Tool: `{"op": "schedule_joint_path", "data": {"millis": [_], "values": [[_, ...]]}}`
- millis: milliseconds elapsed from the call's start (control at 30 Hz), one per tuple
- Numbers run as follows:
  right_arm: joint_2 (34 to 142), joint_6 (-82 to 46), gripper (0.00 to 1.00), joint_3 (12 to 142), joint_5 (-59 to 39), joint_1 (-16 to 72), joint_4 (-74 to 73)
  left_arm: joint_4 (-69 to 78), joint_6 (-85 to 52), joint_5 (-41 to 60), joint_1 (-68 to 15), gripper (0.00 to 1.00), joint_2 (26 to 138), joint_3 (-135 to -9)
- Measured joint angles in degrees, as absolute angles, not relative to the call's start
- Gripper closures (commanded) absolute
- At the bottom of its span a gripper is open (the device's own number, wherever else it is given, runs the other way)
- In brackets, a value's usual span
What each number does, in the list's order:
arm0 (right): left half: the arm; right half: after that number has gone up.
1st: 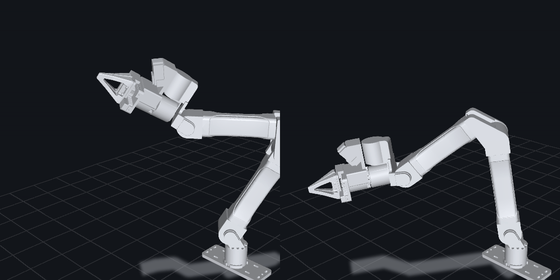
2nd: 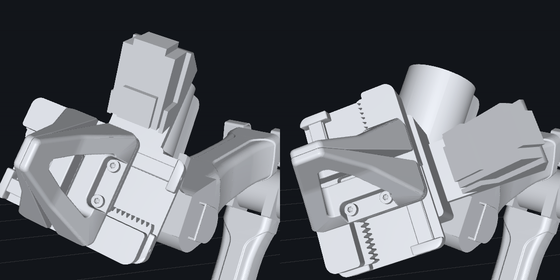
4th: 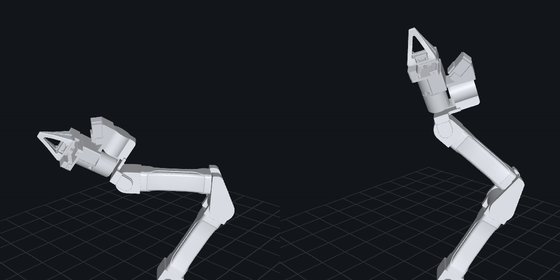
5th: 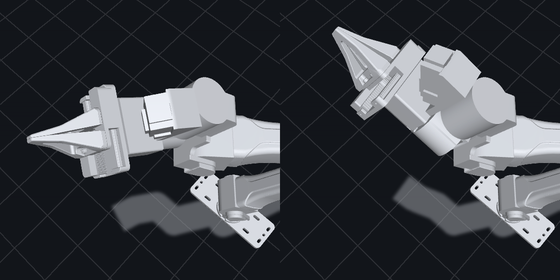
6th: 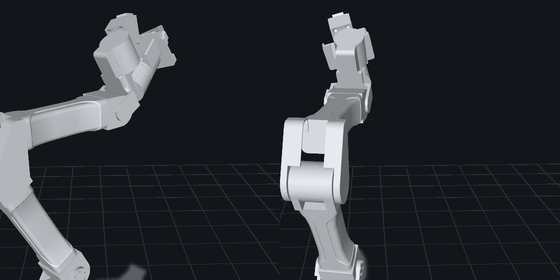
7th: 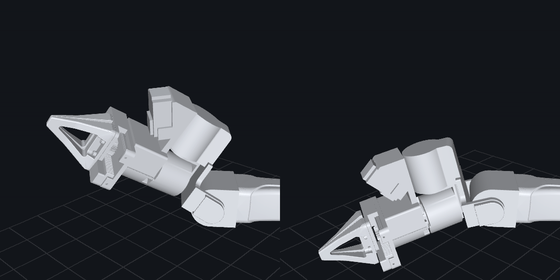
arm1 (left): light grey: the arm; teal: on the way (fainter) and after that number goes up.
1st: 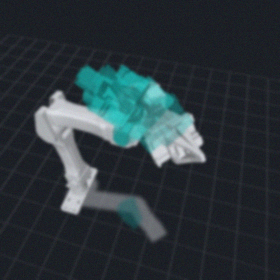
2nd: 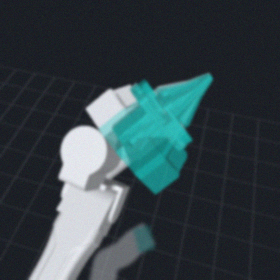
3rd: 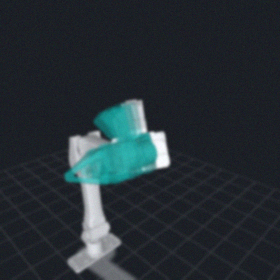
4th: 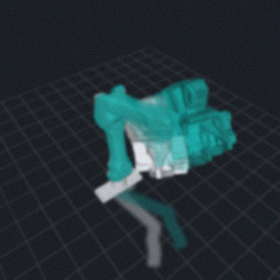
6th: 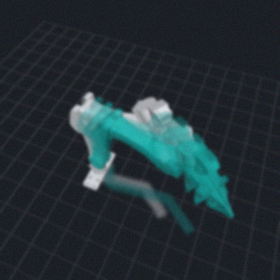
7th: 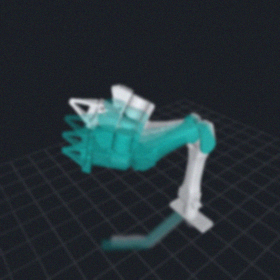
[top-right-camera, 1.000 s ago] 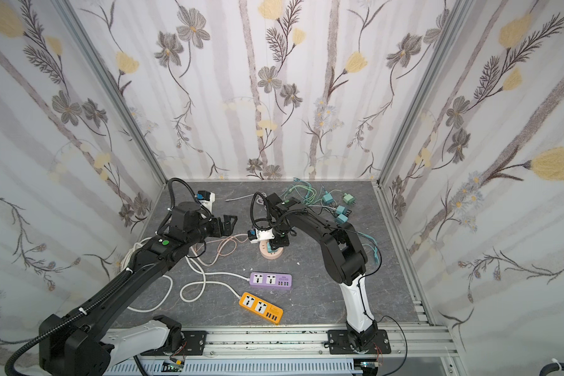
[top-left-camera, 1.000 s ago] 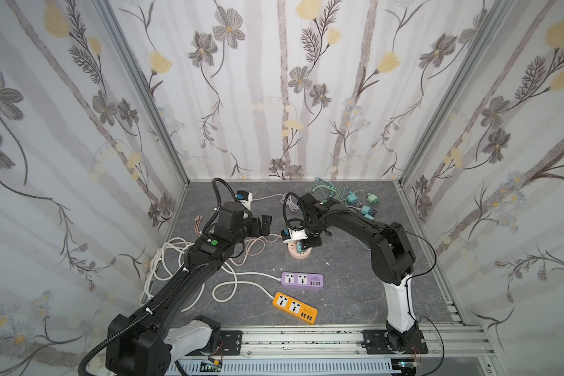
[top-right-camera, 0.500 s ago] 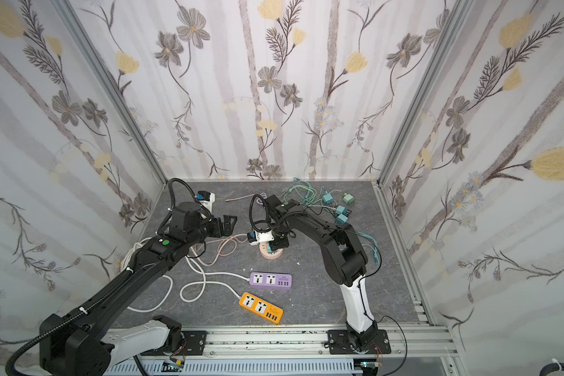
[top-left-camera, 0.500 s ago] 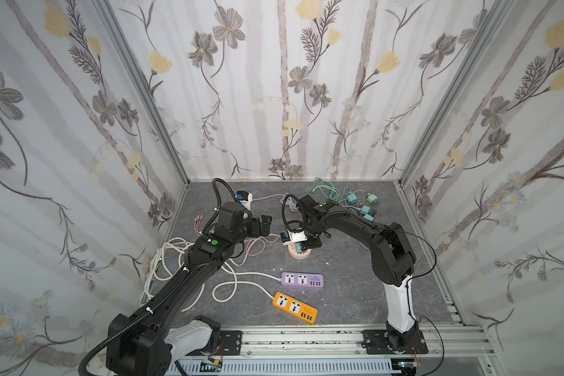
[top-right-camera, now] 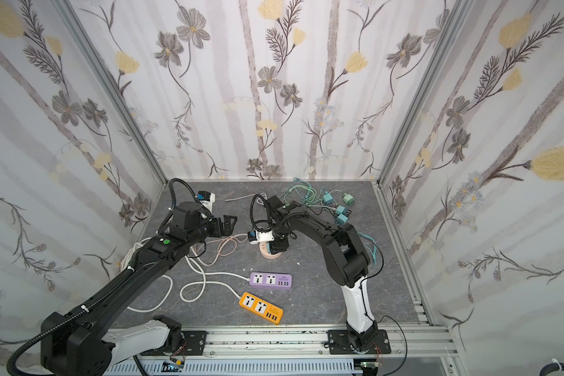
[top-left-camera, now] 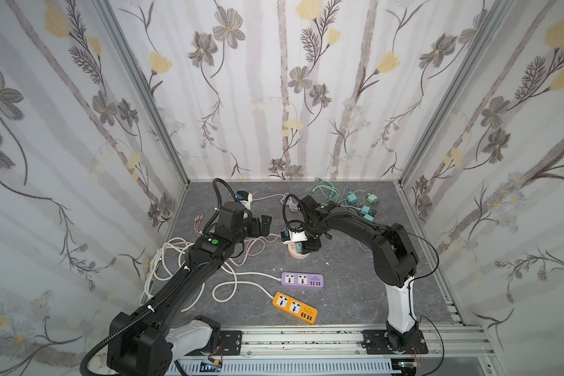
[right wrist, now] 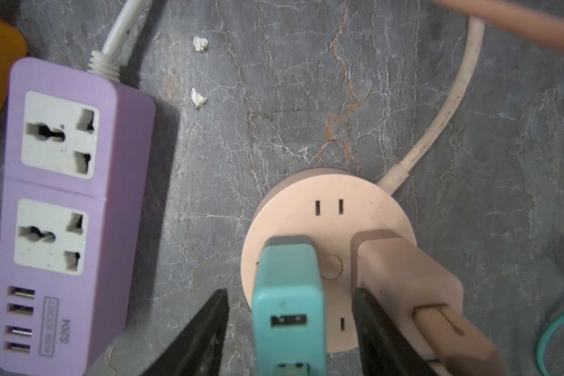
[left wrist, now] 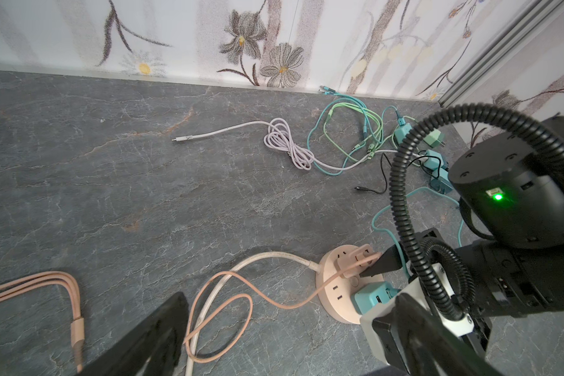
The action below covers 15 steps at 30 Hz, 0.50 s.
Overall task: Insert the plug
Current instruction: 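Lower the teal charger into a socket beside the pink charger with the right gripper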
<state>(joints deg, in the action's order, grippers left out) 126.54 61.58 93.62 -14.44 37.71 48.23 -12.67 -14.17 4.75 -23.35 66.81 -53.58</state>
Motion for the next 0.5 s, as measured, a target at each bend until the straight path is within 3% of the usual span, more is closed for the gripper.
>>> {"op": "schedule_joint_path", "data": {"millis": [500], "values": [[125.21,60.55,0.24,89.76,-14.39,36.14,46.5,-12.64,-14.59,4.78,-23.27,0.0,66.78,-53.32]]}}
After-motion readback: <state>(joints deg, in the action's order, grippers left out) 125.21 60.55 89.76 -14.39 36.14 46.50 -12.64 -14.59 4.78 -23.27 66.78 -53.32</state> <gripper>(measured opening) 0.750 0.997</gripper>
